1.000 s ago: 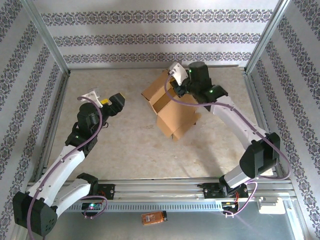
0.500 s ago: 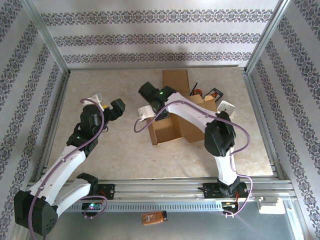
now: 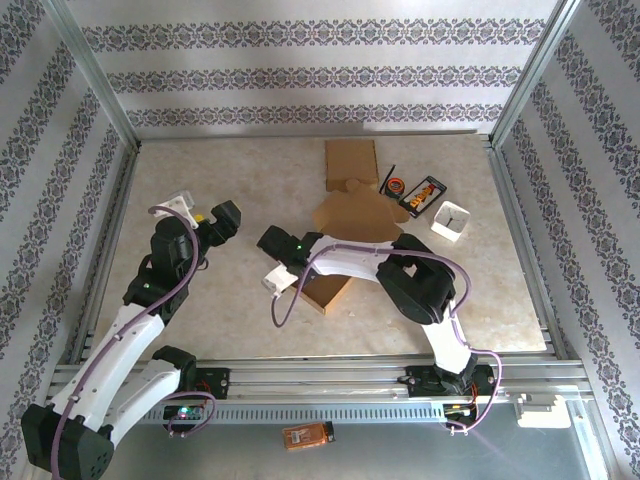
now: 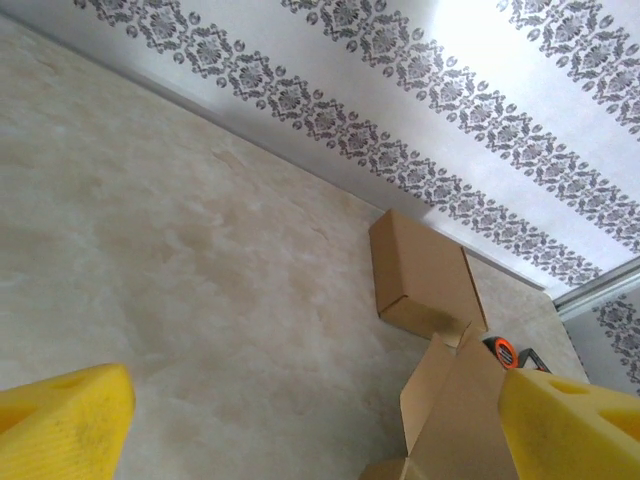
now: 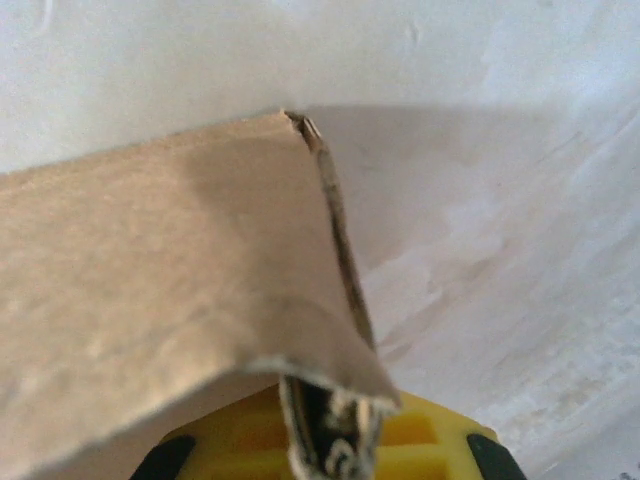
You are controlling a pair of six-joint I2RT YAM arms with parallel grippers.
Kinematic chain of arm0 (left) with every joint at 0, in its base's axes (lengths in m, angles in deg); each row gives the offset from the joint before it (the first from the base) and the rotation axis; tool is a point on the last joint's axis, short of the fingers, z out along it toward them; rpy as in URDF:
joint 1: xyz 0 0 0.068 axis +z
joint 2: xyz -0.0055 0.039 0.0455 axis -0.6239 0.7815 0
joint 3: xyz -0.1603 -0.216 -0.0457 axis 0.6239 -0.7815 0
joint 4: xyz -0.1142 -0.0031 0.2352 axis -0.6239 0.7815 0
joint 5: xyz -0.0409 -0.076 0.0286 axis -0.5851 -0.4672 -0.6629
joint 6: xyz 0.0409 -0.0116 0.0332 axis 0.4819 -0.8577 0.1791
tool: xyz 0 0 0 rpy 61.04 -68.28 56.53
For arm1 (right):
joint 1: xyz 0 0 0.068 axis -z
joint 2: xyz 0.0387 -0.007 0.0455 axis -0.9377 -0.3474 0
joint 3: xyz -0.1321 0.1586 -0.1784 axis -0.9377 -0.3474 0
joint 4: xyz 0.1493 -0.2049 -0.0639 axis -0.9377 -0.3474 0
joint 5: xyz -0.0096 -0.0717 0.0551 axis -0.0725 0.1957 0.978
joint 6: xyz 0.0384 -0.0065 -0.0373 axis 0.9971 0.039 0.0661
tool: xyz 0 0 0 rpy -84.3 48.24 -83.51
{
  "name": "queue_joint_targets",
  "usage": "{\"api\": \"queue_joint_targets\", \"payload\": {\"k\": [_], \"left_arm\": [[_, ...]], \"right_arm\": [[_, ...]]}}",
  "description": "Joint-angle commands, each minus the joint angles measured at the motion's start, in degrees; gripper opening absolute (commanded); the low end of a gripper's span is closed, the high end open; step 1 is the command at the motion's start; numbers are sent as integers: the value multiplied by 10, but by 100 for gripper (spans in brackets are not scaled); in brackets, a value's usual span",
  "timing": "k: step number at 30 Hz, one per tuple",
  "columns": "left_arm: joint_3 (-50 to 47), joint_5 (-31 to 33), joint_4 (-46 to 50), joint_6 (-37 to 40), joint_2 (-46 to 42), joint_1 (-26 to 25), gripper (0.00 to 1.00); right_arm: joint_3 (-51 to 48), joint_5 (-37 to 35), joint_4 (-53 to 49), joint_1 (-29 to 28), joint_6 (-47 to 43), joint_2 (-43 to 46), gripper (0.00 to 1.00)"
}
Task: Fold the paper box
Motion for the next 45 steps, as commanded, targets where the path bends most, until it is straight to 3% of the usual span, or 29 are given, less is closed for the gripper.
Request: {"api": "queue_joint_targets", "payload": {"k": [1, 8, 12, 16, 18, 20, 23, 26, 28, 30, 32, 34, 36, 40, 42, 45], "left_arm": [[-8, 12, 17, 10, -5, 11, 94], [-10, 0, 4, 0, 4, 11, 94], [-12, 1, 6, 0, 4, 11, 94], [-5, -28, -1, 43, 27, 11, 96], [20, -66, 21, 99, 55, 11, 95], [49, -89, 59, 141, 86, 12, 95], [98, -121, 124, 170, 136, 13, 95], [146, -168, 153, 166, 202, 16, 95], [185, -202, 160, 159, 261, 17, 95], [228, -236, 170, 151, 324, 18, 95], [286, -272, 198, 143, 393, 19, 92], [348, -313, 228, 140, 461, 18, 90], [386, -342, 235, 138, 507, 18, 88], [431, -357, 220, 132, 572, 18, 85], [453, -361, 218, 133, 600, 18, 85], [484, -379, 214, 131, 639, 17, 84]], "right_arm": [[-58, 66, 76, -8, -18, -24, 0], [-157, 159, 93, -16, -132, 54, 5], [-188, 140, 96, -17, -127, 109, 16], [-214, 85, 111, -16, -123, 160, 37], [-219, 89, 107, -10, -103, 188, 44], [-220, 105, 118, -1, -67, 215, 61], [-205, 127, 138, 13, 37, 244, 65], [-182, 162, 155, 38, 198, 271, 66], [-181, 175, 187, 64, 325, 295, 67], [-185, 134, 226, 90, 486, 318, 70], [-178, 121, 208, 144, 668, 343, 72], [-180, 168, 171, 221, 841, 367, 74], [-201, 228, 164, 290, 945, 385, 77], [-238, 342, 160, 433, 1089, 390, 81], [-252, 395, 162, 484, 1132, 377, 82], [-269, 416, 162, 523, 1160, 359, 90]]}}
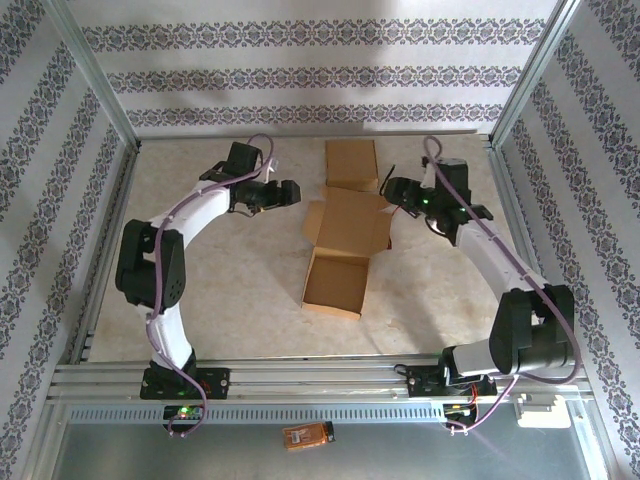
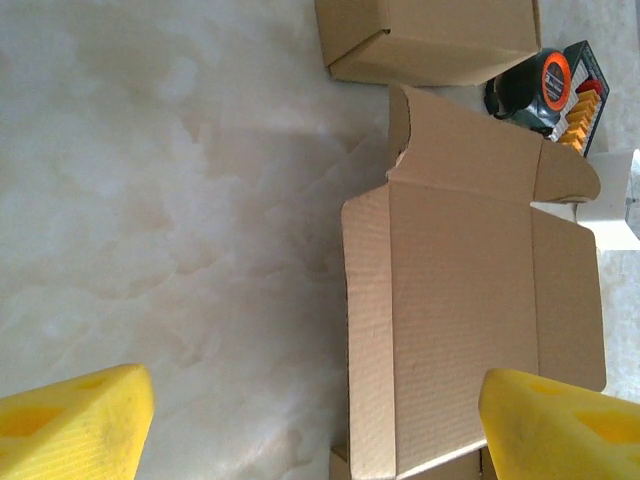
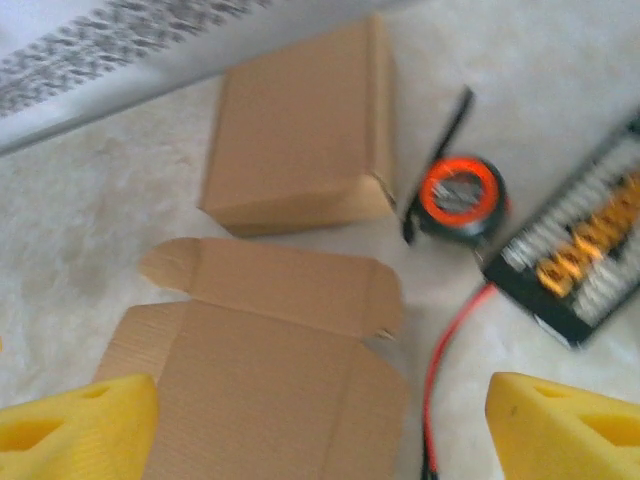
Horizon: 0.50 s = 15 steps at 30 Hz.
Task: Fold the paper box
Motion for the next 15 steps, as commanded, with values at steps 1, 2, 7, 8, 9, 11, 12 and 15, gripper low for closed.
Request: {"api": "queue_joint_targets", "payload": {"k": [1, 2, 7, 8, 9, 11, 12, 15], "left_arm": [[39, -50, 9, -5, 33, 6, 84], [43, -62, 2, -8, 43, 5, 84], [81, -76, 3, -15, 94, -6, 83], [85, -76, 2, -16, 101, -8, 83], [88, -76, 1, -18, 109, -9, 83], [97, -83, 0, -22, 123, -11, 83], [100, -87, -3, -24, 129, -12, 82], [107, -110, -21, -37, 151, -16, 81]], "right_arm": [[-26, 78, -16, 20, 116, -21, 94], [-30, 74, -14, 23, 117, -27, 98], [-51, 76, 20, 23, 129, -66, 98], [-52, 76, 24, 23, 131, -77, 98], [-52, 79, 29, 23, 133, -89, 97], [-52, 94, 44, 23, 133, -114, 94], [-52, 106, 55, 23, 135, -127, 90], [-49, 140, 85, 23, 148, -163, 82]]}}
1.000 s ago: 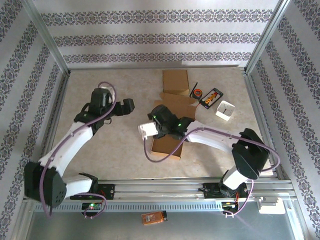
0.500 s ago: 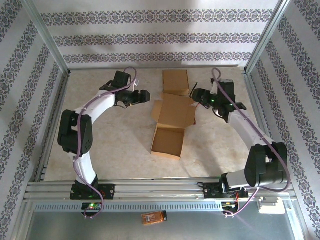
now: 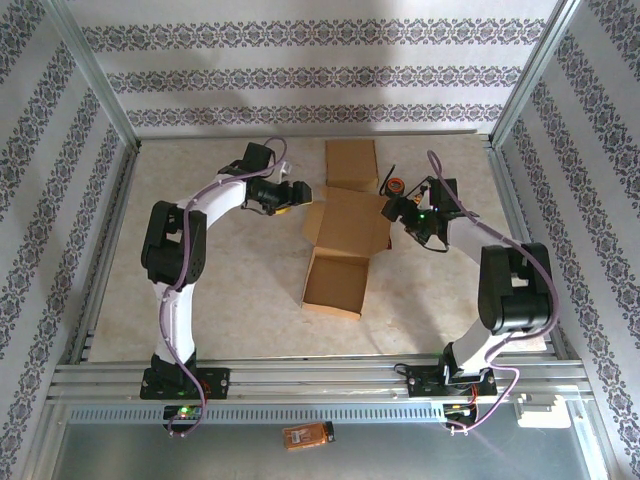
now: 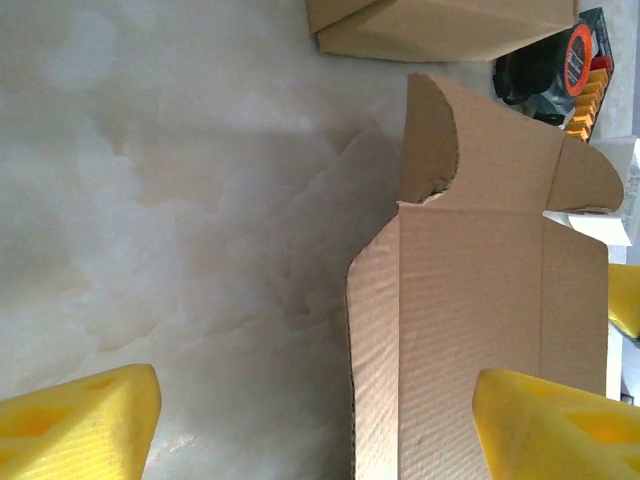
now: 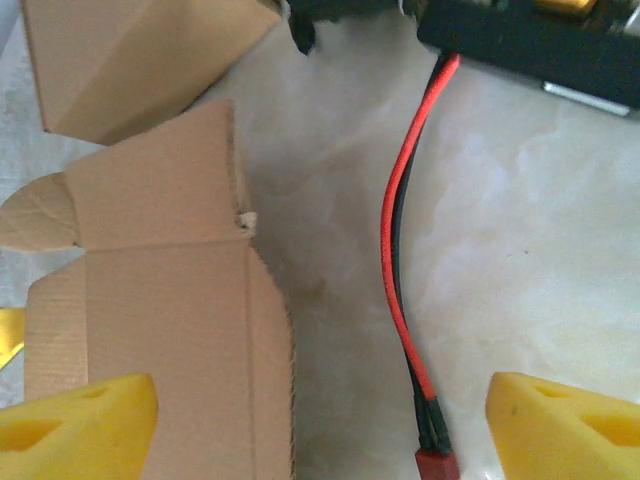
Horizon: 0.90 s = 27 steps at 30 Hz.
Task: Fold the paper box
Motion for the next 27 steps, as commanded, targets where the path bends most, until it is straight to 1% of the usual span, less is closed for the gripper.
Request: {"api": "queue_joint_targets", "payload": {"k": [1, 3, 4, 6, 7, 10, 14, 17, 20, 24, 27], "left_arm": [[25, -44, -24, -21, 26, -10, 80], [29, -54, -30, -27, 38, -13, 78], [29, -56, -34, -27, 41, -15, 76], [25, -60, -42, -25, 42, -20, 71], [24, -62, -46, -23, 44, -21, 67], [22, -84, -56, -26, 47, -27, 50], [9, -110, -83, -42, 43, -38, 36], [2, -104, -79, -38, 36, -43, 27], [-2, -82, -68, -23, 23, -44, 23], [-8, -53, -57, 12, 0, -45, 20], [-18, -29, -57, 47, -24, -44, 11]], "right_arm": [[-4, 55, 51, -2, 25, -33, 77], [-4, 63, 66, -1, 33, -45, 68], [-6, 62, 72, -3, 36, -47, 62], [-6, 61, 79, -3, 38, -49, 52], [-8, 63, 82, -3, 39, -51, 47], [-9, 66, 91, -6, 41, -51, 33], [-8, 62, 96, -16, 33, -50, 22], [-8, 53, 97, -28, 27, -45, 18], [-10, 37, 96, -43, 18, -35, 15], [-14, 19, 96, -58, 12, -15, 15], [-17, 5, 97, -71, -1, 5, 17]]}}
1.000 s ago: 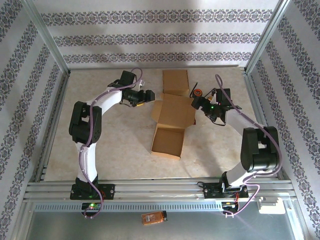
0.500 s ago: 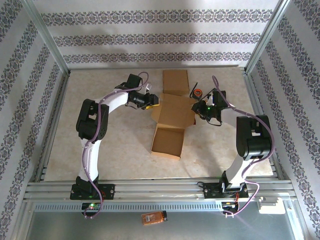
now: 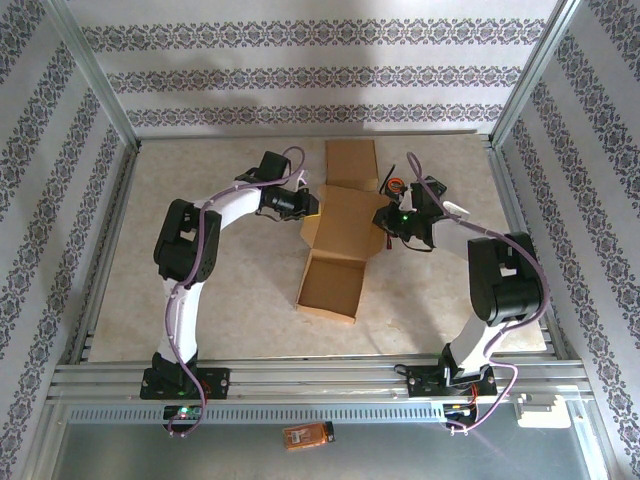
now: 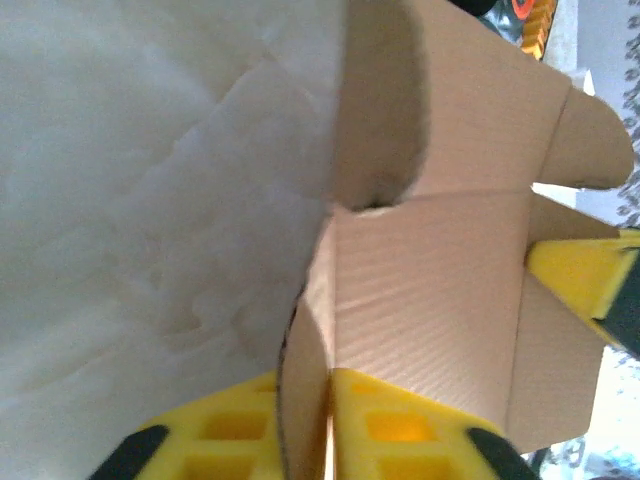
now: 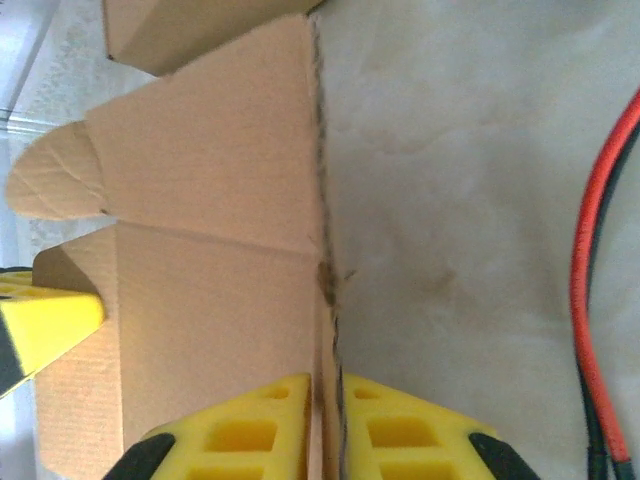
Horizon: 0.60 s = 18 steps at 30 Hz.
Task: Fold the paper box
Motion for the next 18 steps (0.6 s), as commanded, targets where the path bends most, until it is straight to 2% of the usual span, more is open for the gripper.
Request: {"api": "queue_joint_targets", "payload": {"k": [1, 4, 6, 7, 11, 15, 18], "left_arm": [[-13, 35, 0, 66, -61, -4, 9], [-32, 45, -11, 112, -84, -4, 6], [-53, 36, -46, 133, -96, -1, 1], [-64, 32, -69, 144, -102, -1, 0], [-91, 23, -127, 186, -116, -1, 0], [-98, 7, -142, 232, -121, -1, 0], [-140, -1, -206, 259, -140, -1, 0]], "right_arm": [[-10, -27, 13, -14, -29, 40, 19], [-18, -46, 9, -16, -38, 77, 31], [-16, -55, -10, -14, -47, 105, 38], [-10, -67, -31, -13, -56, 123, 44], [17, -157, -107, -13, -119, 202, 63], [17, -214, -100, -17, -203, 277, 75], [25, -221, -90, -15, -243, 309, 82]]}}
